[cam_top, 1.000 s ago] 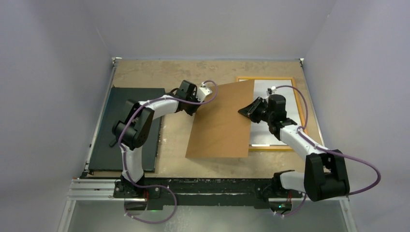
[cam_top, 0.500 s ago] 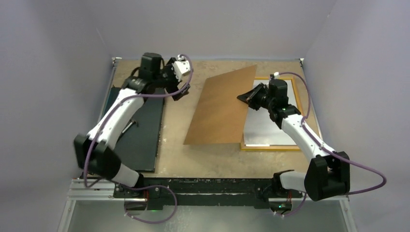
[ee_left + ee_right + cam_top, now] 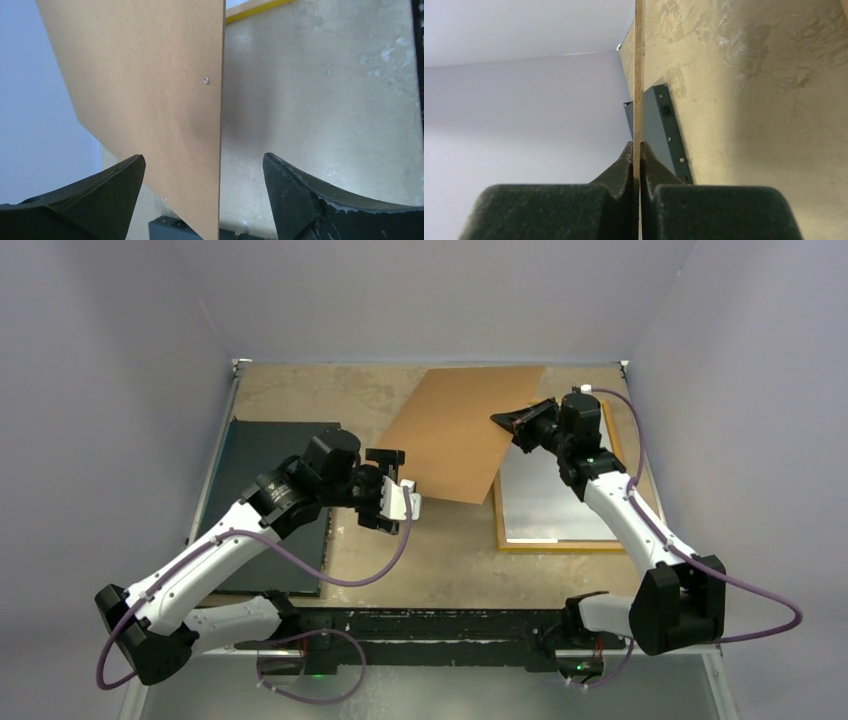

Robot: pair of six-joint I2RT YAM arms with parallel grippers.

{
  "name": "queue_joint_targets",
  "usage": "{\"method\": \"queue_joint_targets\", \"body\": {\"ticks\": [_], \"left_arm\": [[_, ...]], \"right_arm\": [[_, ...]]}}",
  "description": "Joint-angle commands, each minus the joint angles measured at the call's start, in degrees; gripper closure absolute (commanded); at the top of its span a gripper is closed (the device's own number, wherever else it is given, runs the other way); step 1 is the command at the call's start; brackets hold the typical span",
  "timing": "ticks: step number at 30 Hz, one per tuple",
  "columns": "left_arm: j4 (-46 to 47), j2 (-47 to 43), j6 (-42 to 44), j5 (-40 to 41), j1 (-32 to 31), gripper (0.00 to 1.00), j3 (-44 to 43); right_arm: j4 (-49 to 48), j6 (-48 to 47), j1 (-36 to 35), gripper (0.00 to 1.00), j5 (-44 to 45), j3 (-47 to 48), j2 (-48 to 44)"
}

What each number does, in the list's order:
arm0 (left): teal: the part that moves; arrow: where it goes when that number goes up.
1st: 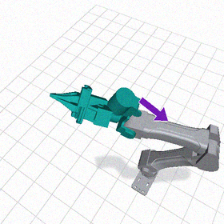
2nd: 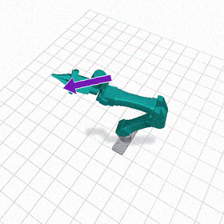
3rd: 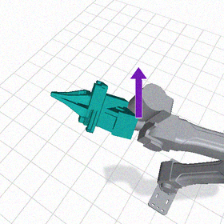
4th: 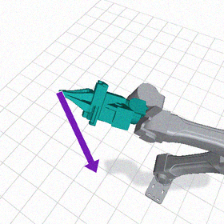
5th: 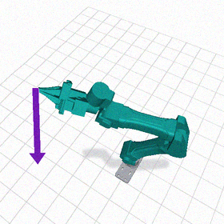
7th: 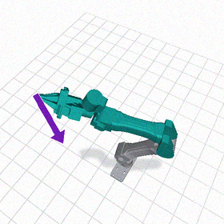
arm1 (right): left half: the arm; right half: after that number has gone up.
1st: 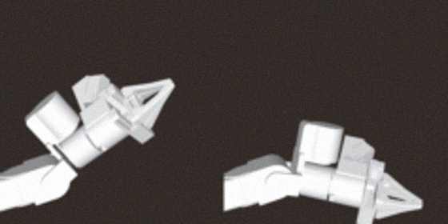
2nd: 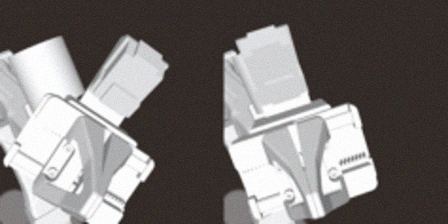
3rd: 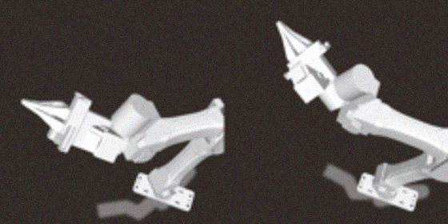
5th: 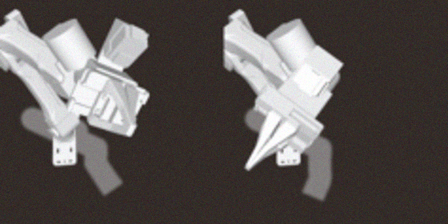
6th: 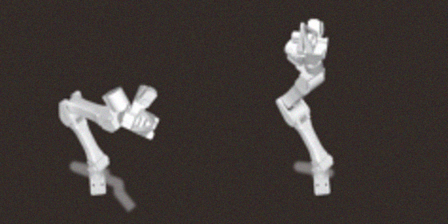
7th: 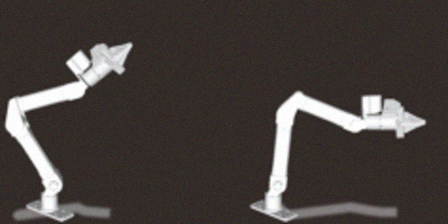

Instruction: Put the photo into the frame

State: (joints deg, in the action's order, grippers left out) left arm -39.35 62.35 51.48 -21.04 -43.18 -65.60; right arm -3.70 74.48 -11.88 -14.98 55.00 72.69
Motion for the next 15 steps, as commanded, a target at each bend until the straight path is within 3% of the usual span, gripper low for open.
{"method": "queue_joint_targets", "body": {"ticks": [1, 4, 7, 10, 15], "left_arm": [[4.8, -3.0, 4.5, 5.9, -1.0, 0.16, 2.5], [11.8, -4.0, 5.2, 12.3, -2.1, 0.28, 5.9], [17.5, -3.9, 6.6, 16.8, -2.3, 0.31, 8.1], [25.3, -4.5, 8.9, 20.6, -2.5, 0.41, 11.1], [35.3, -2.2, 11.9, 28.0, -2.8, 0.67, 12.5]], "right_arm": [[-7.7, 7.1, 0.0, 1.00, -1.9, 3.5, -2.5], [-8.4, 8.9, -0.2, 1.00, -3.3, 3.6, -2.0], [-8.9, 9.8, -0.6, 1.00, -3.3, 3.6, -2.3], [-8.2, 10.1, -1.1, 1.00, -3.2, 4.4, -2.3], [-6.3, 10.7, -2.5, 1.00, -2.9, 5.5, -2.5]]}}
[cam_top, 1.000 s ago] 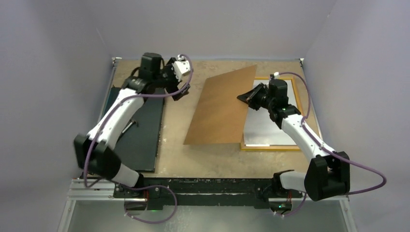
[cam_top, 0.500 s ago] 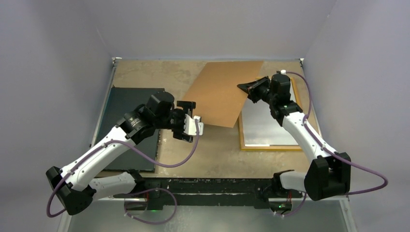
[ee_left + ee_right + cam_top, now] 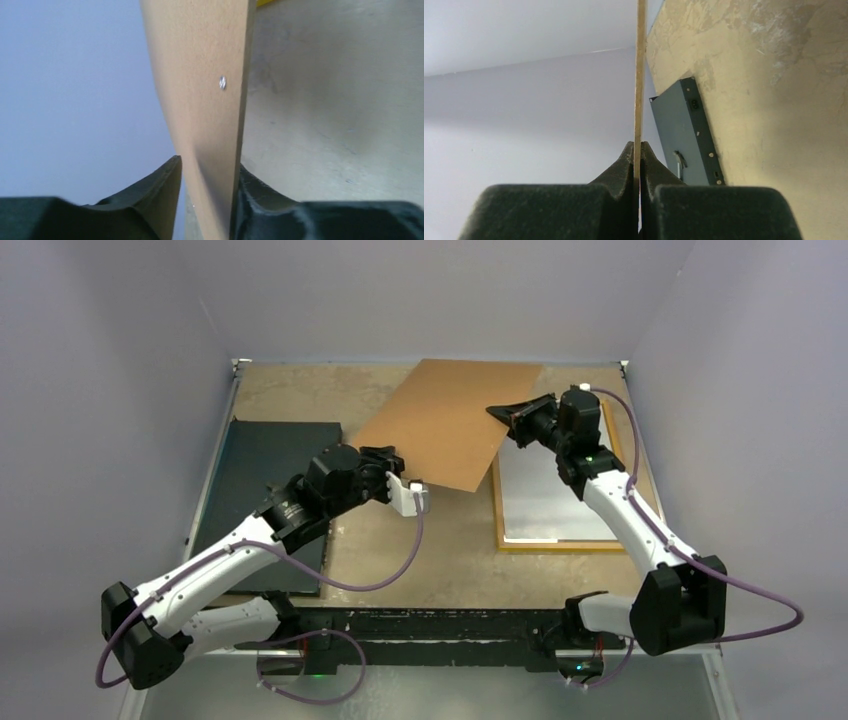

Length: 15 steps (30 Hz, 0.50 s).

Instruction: Put the photo into the frame

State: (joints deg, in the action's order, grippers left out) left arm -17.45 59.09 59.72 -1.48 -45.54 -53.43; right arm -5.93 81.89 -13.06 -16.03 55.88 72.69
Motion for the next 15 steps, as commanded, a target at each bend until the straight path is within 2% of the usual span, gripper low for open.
{"method": "queue_joint_targets", "body": {"ticks": [1, 4, 5, 6, 8, 12, 14, 15], "left_arm": [[14.7, 1.7, 4.0, 9.7, -0.4, 0.70, -0.1], [15.2, 2.6, 5.7, 10.4, -0.5, 0.83, -1.3], [15.5, 2.5, 6.3, 10.1, -0.4, 0.93, -1.3], [15.9, 2.3, 6.8, 9.9, -0.4, 1.00, -1.3], [15.7, 1.9, 7.2, 9.2, -0.5, 1.00, -1.6], [10.0, 0.9, 8.8, 7.0, -0.3, 1.00, -3.1], [6.1, 0.8, 9.7, 6.1, -0.4, 1.00, -4.5], [4.1, 0.8, 10.4, 5.6, -0.4, 1.00, -5.0]], "right_arm": [[-3.1, 3.5, -1.7, 1.00, -1.6, 4.8, -2.5], [-3.4, 4.5, -2.1, 1.00, -1.3, 3.5, -3.1], [-3.9, 4.5, -2.1, 1.00, -1.7, 3.1, -2.9], [-3.9, 4.2, -2.1, 0.96, -2.2, 3.1, -2.6], [-2.7, 1.7, -2.1, 0.79, -4.3, 3.6, -1.7], [1.4, -10.5, -1.4, 0.34, -8.1, 7.4, -0.1], [5.4, -22.7, -1.2, 0.20, -10.5, 10.9, 1.3], [7.0, -27.2, -1.2, 0.18, -12.3, 12.5, 2.1]]}}
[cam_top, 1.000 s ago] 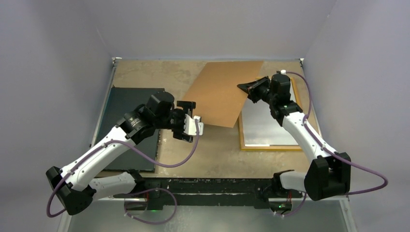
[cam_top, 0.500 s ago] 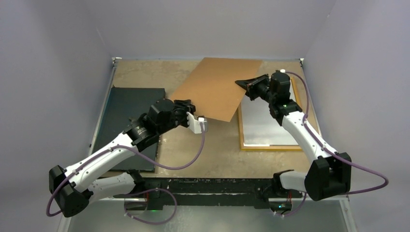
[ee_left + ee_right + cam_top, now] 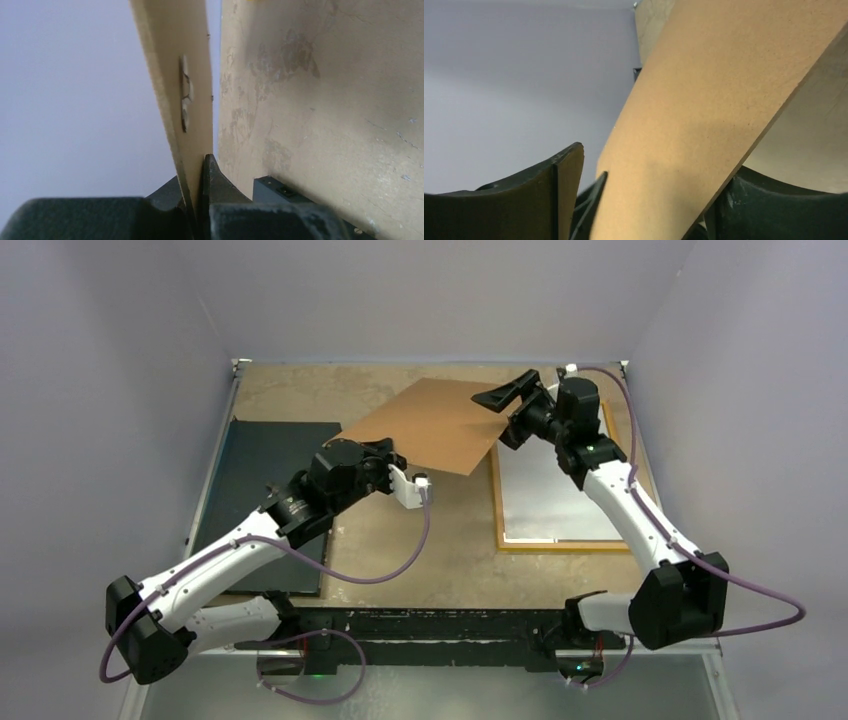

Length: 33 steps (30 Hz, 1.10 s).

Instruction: Put the photo into the frame

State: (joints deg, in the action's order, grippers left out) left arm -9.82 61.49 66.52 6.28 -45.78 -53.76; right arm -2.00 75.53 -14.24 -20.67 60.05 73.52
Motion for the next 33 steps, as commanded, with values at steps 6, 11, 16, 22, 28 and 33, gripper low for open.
{"method": "queue_joint_targets", "body": {"ticks": [6, 11, 16, 22, 28, 33], "left_arm": [[-10.0, -1.1, 4.9, -3.4, -0.1, 1.00, -7.2], [-14.1, 0.2, 0.9, -2.7, 0.5, 1.00, -10.9], [-16.5, -0.5, -0.7, -2.7, 1.6, 1.00, -12.4], [-21.1, -2.0, -0.8, -4.7, 2.3, 1.00, -14.7], [-23.8, -2.3, -0.6, -5.6, 2.6, 1.00, -15.8], [-24.4, -2.6, -0.3, -5.9, 2.7, 1.00, -16.5]], "right_arm": [[17.0, -45.9, 0.6, 0.04, -10.9, 13.8, 1.9], [19.4, -56.2, 0.6, 0.01, -3.1, 9.5, -3.6], [17.3, -62.8, 0.6, 0.01, 1.1, 4.3, -9.2], [5.5, -77.3, 0.6, 0.01, 3.5, -5.8, -22.4], [10.1, -94.1, 0.6, 0.07, -8.5, -8.3, -21.6], [9.4, -101.3, -0.2, 0.12, -19.5, -11.3, -21.2]]}}
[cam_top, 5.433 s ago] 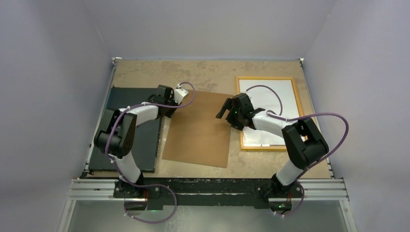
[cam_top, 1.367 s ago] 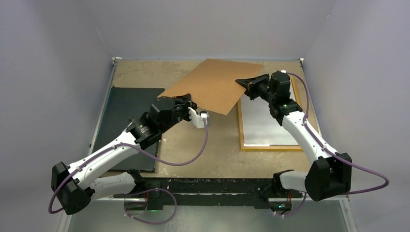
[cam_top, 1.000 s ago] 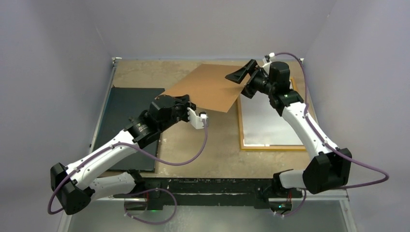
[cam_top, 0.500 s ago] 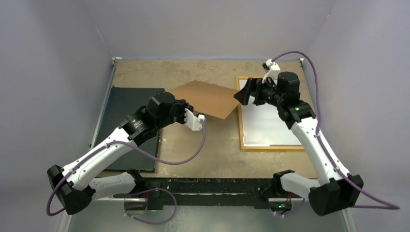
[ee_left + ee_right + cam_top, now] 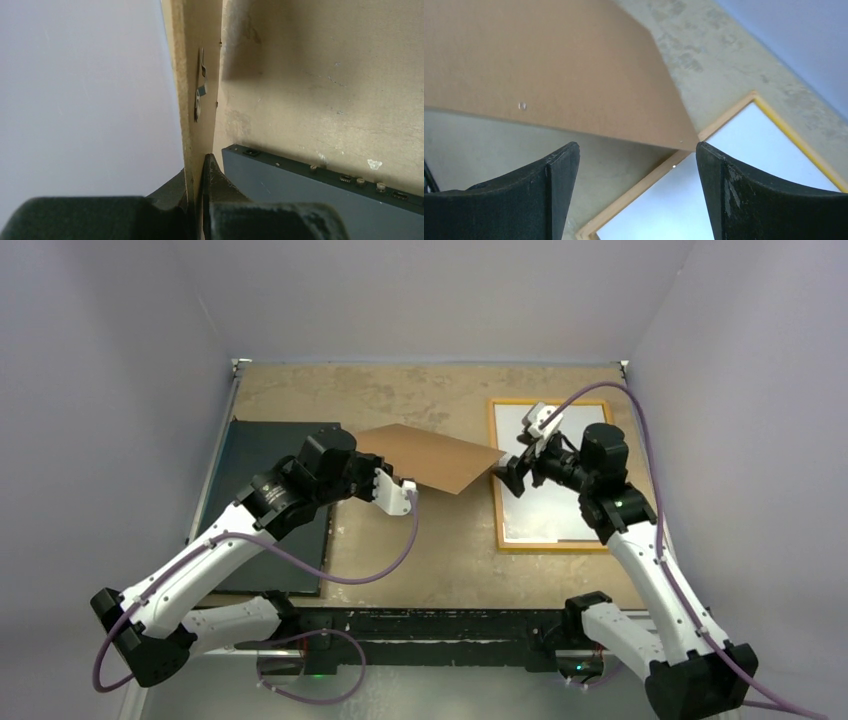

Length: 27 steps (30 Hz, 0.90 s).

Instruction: Put the photo into the frame

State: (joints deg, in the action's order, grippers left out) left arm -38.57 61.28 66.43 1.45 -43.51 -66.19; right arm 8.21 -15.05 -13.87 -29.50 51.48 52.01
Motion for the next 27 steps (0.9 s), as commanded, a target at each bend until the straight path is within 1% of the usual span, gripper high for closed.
{"method": "queue_joint_targets", "body": {"ticks": [1, 5, 8, 13, 16, 19, 21, 22, 24, 26, 27], "left_arm": [[4.1, -2.2, -0.3, -1.1, 0.4, 1.00, -4.2], [3.6, -2.4, -0.1, -1.1, 0.4, 1.00, -4.5], [3.9, -2.4, -0.1, -0.9, 0.4, 1.00, -4.5], [4.3, -2.1, -0.4, -1.2, 0.4, 1.00, -5.2], [4.0, -1.9, -0.6, -1.2, 0.4, 1.00, -6.0], [4.4, -1.9, -0.8, -1.2, 0.4, 1.00, -6.5], [4.8, -2.2, -0.8, -1.0, 0.4, 1.00, -6.6], [5.0, -2.4, -0.8, -0.9, 0.4, 1.00, -6.9], [5.4, -2.7, -0.7, -0.9, 0.4, 1.00, -7.4], [6.2, -2.8, -1.0, -0.7, 0.3, 1.00, -8.0], [7.3, -2.9, -1.5, -0.2, 0.4, 1.00, -8.1]], "right_arm": [[-0.9, -11.8, -0.7, 0.13, -11.7, -2.8, 0.2], [1.1, -16.1, -1.3, 0.15, -14.0, -2.6, 0.9], [0.6, -17.6, -3.4, 0.18, -13.3, -3.6, 1.1], [-6.7, -17.8, -10.1, 0.20, -5.3, -6.2, 2.1], [-11.5, -17.5, -11.0, 0.24, -5.4, -6.4, 4.1], [-16.6, -17.3, -11.6, 0.31, -3.4, -6.9, 5.2], [-18.8, -17.1, -11.9, 0.39, -1.7, -6.6, 5.9], [-20.0, -16.5, -11.9, 0.46, -0.8, -6.6, 6.0], [-21.9, -15.1, -12.0, 0.64, 0.6, -6.5, 5.6], [-23.7, -13.4, -12.1, 0.82, 0.3, -6.6, 4.6], [-24.7, -12.2, -12.1, 0.90, 0.2, -6.5, 4.0]]}}
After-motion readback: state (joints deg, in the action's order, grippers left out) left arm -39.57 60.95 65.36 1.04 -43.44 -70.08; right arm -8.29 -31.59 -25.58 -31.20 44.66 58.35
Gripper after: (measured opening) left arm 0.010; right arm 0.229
